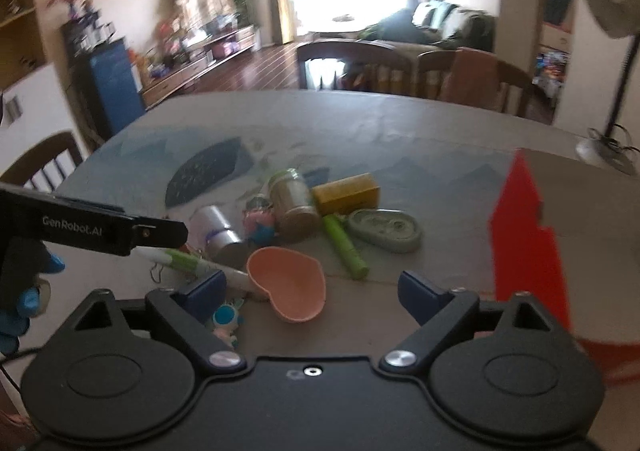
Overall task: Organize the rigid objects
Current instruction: 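Reach the right tool to the pink heart dish while the left tool approaches the glue tube, then grasp the pink heart dish with the right tool while the left tool grasps the glue tube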
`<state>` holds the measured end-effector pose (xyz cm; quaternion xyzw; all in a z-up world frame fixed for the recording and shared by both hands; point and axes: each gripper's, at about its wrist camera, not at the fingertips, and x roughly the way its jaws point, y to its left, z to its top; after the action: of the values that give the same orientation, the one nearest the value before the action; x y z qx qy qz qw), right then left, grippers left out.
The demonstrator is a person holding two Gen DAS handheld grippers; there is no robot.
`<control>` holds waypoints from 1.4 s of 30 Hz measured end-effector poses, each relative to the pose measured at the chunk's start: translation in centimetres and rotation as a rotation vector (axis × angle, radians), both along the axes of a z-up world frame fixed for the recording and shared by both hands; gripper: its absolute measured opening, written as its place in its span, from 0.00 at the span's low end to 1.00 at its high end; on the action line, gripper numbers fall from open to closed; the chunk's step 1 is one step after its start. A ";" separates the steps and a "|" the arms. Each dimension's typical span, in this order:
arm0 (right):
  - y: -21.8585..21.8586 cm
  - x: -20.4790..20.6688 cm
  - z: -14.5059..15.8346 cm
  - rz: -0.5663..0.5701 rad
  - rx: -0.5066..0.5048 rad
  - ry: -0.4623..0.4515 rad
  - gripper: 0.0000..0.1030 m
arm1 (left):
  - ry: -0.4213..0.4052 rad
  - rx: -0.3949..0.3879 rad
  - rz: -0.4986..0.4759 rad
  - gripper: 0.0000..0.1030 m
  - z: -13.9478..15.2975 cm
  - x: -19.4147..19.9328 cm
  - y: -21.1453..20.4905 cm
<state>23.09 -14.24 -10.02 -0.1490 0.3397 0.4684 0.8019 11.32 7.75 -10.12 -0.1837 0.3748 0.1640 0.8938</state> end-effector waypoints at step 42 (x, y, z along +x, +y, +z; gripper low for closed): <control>7.1 4.5 -7.0 0.256 -0.126 0.166 0.63 | 0.076 -0.125 0.065 0.60 -4.6 0.6 3.0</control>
<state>27.59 -7.10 -17.03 -0.2017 0.4115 0.5553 0.6940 11.87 10.73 -14.70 -0.2449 0.4120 0.1763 0.8598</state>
